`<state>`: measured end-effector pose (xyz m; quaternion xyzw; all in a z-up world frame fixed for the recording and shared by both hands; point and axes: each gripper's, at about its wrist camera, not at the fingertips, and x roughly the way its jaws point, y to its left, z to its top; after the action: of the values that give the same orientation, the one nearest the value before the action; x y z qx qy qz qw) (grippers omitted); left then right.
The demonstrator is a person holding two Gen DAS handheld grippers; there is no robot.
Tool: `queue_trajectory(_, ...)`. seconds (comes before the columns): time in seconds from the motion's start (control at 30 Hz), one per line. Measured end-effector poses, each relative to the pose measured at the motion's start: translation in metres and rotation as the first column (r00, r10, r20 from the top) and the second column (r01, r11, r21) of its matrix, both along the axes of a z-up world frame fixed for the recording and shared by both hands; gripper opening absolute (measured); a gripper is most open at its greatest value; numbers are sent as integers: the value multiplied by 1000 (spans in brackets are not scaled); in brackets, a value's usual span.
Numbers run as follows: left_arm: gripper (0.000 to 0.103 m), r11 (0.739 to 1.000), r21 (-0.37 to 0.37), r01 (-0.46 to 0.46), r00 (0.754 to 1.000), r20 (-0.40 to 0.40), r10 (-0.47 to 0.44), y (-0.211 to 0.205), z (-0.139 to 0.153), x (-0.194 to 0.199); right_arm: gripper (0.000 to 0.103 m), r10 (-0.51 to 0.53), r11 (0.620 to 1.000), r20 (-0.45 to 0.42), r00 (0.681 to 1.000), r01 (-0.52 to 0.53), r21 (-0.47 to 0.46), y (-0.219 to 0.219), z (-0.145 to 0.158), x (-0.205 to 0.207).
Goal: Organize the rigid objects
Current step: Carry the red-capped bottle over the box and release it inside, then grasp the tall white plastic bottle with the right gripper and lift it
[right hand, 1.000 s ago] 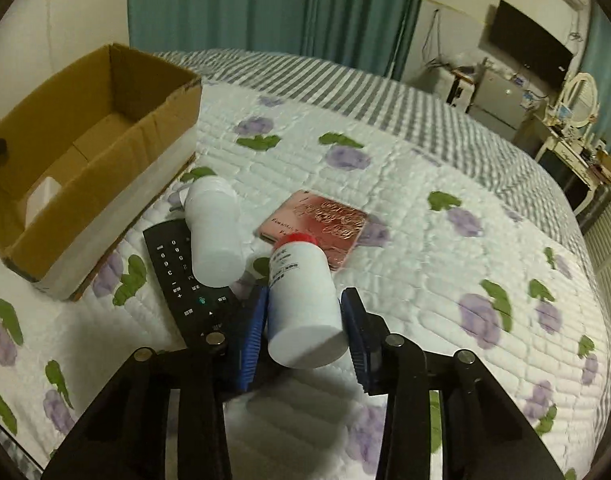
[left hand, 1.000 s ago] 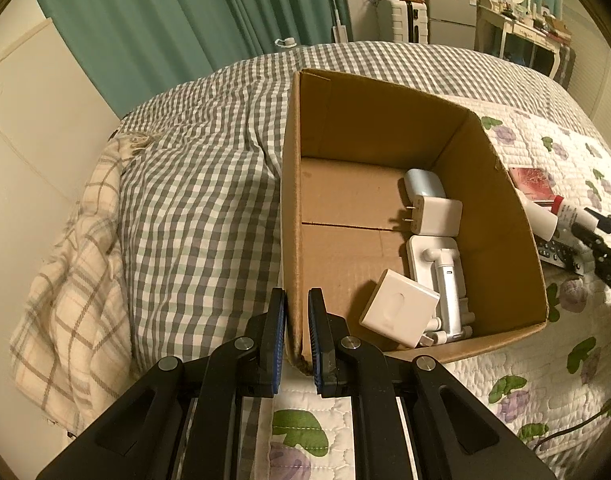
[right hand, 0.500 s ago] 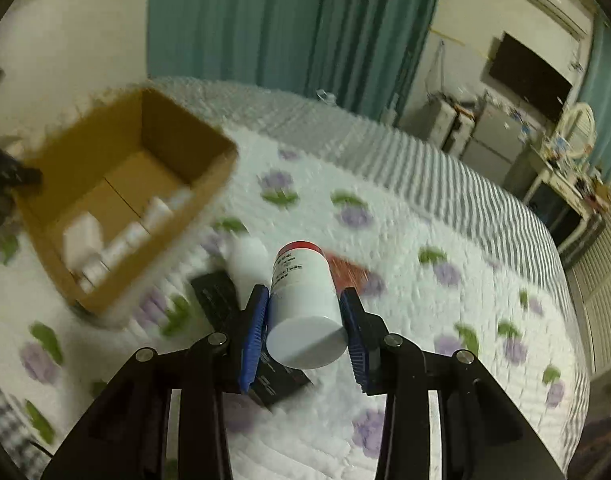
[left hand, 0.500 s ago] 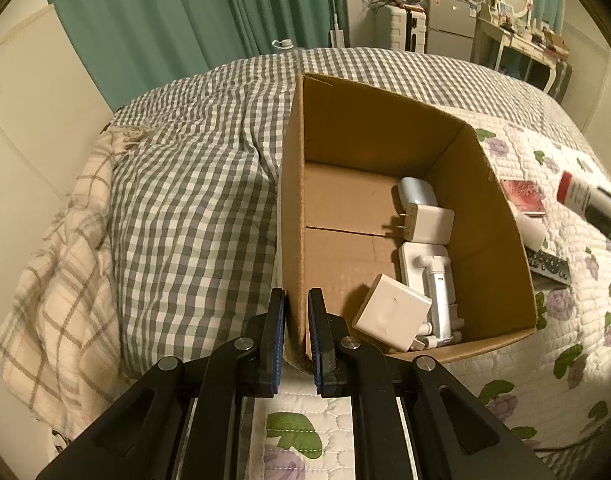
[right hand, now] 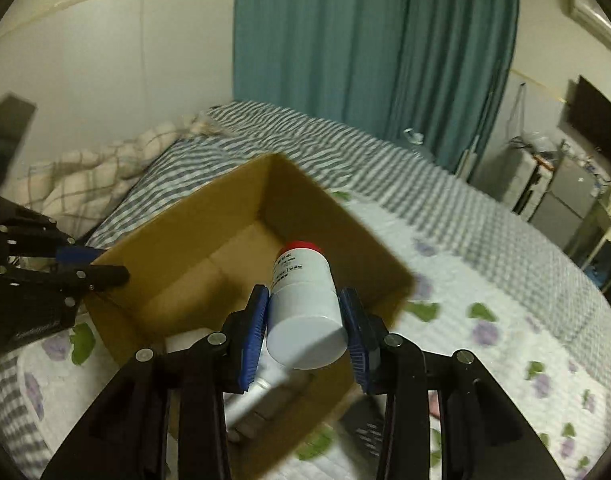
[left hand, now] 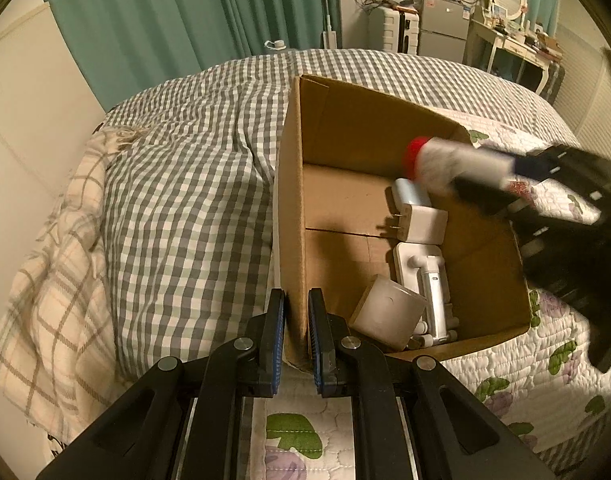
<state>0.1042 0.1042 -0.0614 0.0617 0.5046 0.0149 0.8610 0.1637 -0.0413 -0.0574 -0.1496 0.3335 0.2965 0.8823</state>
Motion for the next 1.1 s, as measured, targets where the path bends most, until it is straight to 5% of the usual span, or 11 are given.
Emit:
queue_trajectory(0.23, 11, 1000, -1, 10, 1000, -4, -10, 0, 0, -1, 37, 25, 998, -50, 998, -28, -60, 27, -41, 5)
queue_trajectory(0.43, 11, 1000, -10, 9, 1000, -1, -9, 0, 1, -1, 37, 11, 999, -70, 997, -14, -49, 19, -47, 0)
queue_trajectory(0.57, 11, 1000, -11, 8, 1000, -6, -8, 0, 0, -1, 76, -47, 999, -35, 998, 46, -29, 5, -36, -2)
queue_trajectory(0.73, 11, 1000, -2, -2, 1000, -8, 2, -1, 0, 0, 77, -63, 998, -23, 998, 64, 15, -26, -7, -8)
queue_trajectory(1.1, 11, 1000, 26, -6, 1000, -19, 7, -6, 0, 0, 82, -129, 986, 49, 990, 133, -100, -116, 23, -29)
